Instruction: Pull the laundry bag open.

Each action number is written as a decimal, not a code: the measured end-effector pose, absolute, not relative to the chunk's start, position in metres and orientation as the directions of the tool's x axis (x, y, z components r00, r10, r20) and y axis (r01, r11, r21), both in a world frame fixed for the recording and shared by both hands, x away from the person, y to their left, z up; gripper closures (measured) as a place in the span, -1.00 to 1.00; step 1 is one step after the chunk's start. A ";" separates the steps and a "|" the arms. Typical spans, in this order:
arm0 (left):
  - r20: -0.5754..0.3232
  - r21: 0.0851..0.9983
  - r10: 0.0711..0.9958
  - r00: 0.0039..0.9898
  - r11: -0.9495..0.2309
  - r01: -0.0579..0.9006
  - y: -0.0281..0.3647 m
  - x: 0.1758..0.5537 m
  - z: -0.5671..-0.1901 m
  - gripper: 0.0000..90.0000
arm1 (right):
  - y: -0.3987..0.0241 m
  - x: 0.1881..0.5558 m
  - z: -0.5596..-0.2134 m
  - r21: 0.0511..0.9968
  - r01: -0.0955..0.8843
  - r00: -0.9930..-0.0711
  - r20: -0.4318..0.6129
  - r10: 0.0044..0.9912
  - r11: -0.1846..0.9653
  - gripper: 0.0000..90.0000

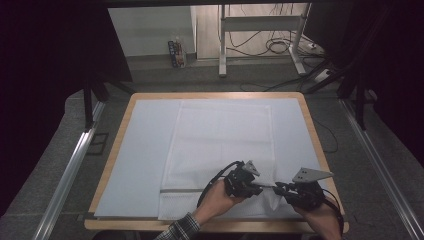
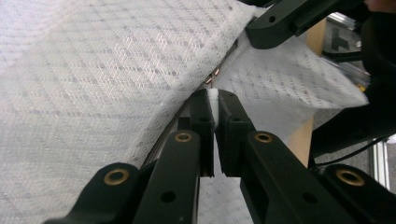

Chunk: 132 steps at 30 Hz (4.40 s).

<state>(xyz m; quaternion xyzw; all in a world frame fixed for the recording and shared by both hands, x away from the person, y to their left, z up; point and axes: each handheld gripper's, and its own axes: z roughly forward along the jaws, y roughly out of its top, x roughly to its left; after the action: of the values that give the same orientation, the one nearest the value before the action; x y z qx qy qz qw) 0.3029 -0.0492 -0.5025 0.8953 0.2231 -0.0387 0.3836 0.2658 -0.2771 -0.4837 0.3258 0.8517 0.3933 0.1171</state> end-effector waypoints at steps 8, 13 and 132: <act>-0.236 0.680 0.340 0.910 -0.612 0.405 -0.048 0.301 -0.499 0.93 | -0.274 0.270 -0.487 0.736 0.492 -0.755 0.095 0.649 0.465 0.37; -0.253 0.673 0.331 0.909 -0.615 0.411 -0.047 0.303 -0.500 0.94 | -0.274 0.271 -0.485 0.737 0.480 -0.771 0.095 0.629 0.476 0.70; -0.239 0.606 0.488 0.840 -0.601 0.522 0.095 0.283 -0.502 0.95 | -0.284 0.273 -0.485 0.693 0.515 -0.729 0.044 0.683 0.505 0.81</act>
<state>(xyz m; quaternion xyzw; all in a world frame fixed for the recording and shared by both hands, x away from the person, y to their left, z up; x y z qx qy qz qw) 0.2832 0.0953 -0.5016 0.8943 0.2822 -0.0243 0.3465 0.2725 -0.2836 -0.4853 0.3487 0.8592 0.3551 0.1186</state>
